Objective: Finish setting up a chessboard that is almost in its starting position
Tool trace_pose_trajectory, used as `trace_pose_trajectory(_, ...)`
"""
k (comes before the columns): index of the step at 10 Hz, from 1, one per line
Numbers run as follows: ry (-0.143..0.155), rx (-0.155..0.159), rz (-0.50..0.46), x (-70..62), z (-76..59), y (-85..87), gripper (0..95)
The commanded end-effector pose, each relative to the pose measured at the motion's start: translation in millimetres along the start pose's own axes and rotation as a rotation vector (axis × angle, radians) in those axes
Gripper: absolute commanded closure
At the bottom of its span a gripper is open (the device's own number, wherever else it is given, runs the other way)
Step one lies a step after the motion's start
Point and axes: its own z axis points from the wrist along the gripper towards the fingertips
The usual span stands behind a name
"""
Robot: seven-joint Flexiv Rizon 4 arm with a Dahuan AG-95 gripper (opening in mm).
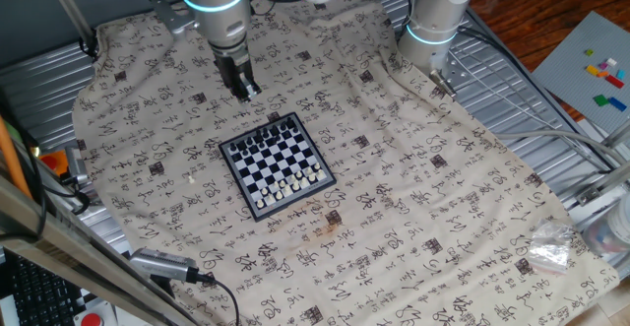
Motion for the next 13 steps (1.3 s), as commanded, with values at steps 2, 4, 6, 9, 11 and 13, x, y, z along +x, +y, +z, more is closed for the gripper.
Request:
trace_pose_trajectory(2,0.043,0.013,0.019,-0.1,-0.2,0.3,95.0)
trace_pose_trajectory(4,0.103,0.017,0.032,-0.1,-0.2,0.3,95.0)
trace_pose_trajectory(6,0.098,0.027,0.029,-0.1,-0.2,0.3,95.0)
trace_pose_trajectory(9,0.094,0.05,0.017,-0.1,-0.2,0.3,95.0)
trace_pose_trajectory(11,0.09,0.05,0.01,-0.1,-0.2,0.3,95.0)
trace_pose_trajectory(13,0.091,0.047,0.005,-0.1,-0.2,0.3,95.0)
